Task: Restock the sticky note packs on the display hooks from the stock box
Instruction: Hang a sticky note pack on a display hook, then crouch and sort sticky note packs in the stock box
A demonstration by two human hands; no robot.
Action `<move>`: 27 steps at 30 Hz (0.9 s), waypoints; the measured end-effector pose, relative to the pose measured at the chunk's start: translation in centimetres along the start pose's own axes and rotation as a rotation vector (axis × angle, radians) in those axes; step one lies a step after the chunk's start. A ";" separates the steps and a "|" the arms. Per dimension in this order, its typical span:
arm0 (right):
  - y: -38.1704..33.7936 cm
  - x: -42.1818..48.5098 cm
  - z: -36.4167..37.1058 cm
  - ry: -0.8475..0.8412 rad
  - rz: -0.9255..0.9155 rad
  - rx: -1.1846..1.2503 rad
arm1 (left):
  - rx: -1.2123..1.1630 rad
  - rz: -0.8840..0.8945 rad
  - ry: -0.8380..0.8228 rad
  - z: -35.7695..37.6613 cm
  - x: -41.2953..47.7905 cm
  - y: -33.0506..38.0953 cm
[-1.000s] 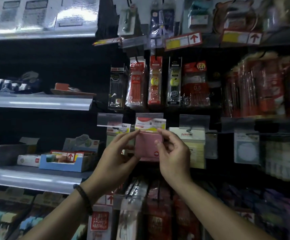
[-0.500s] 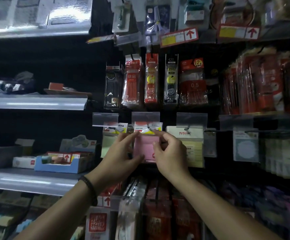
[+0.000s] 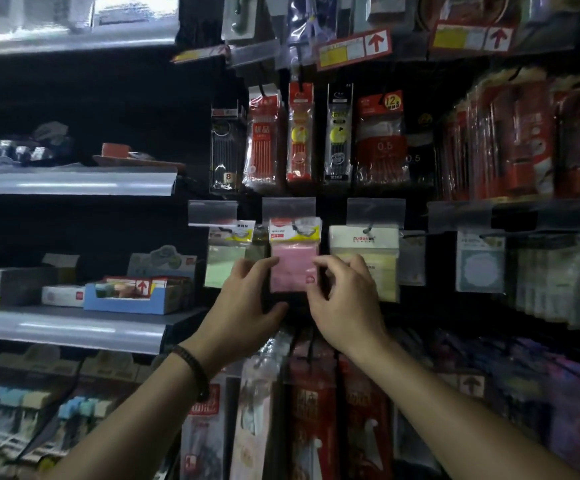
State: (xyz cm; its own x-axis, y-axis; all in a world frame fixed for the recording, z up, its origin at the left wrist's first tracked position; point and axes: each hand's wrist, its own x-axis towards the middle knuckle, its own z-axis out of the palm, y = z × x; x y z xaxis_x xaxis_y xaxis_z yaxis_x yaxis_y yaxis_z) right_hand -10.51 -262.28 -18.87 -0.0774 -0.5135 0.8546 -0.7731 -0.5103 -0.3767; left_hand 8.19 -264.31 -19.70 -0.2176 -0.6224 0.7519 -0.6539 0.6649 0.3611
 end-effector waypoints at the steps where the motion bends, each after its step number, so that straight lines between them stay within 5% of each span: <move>1: 0.2 -1.2 -0.3 0.018 -0.010 0.032 | 0.002 0.004 0.017 0.1 -1.5 0.5; 8: 2.3 -14.7 -2.4 0.098 -0.192 0.209 | 0.092 0.151 0.207 4.8 -15.4 2.5; 12: 6.2 -23.5 -2.9 -0.073 -0.185 0.204 | 0.056 0.115 0.085 10.3 -24.8 0.6; 20: 20.2 -43.1 -2.4 -0.462 0.564 0.164 | 0.043 -0.311 -0.647 22.8 -42.6 -5.7; 27: 30.7 -55.7 1.2 -0.797 1.035 -0.081 | 0.006 -0.453 -1.019 32.1 -47.5 -8.4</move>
State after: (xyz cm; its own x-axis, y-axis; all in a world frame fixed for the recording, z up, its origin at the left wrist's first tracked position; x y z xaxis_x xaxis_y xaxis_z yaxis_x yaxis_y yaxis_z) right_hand -29.15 -250.17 -78.44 -0.2850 -0.9194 -0.2712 -0.6180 0.3925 -0.6812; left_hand 0.77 -253.65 -76.15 -0.4491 -0.8566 -0.2541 -0.8266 0.2904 0.4822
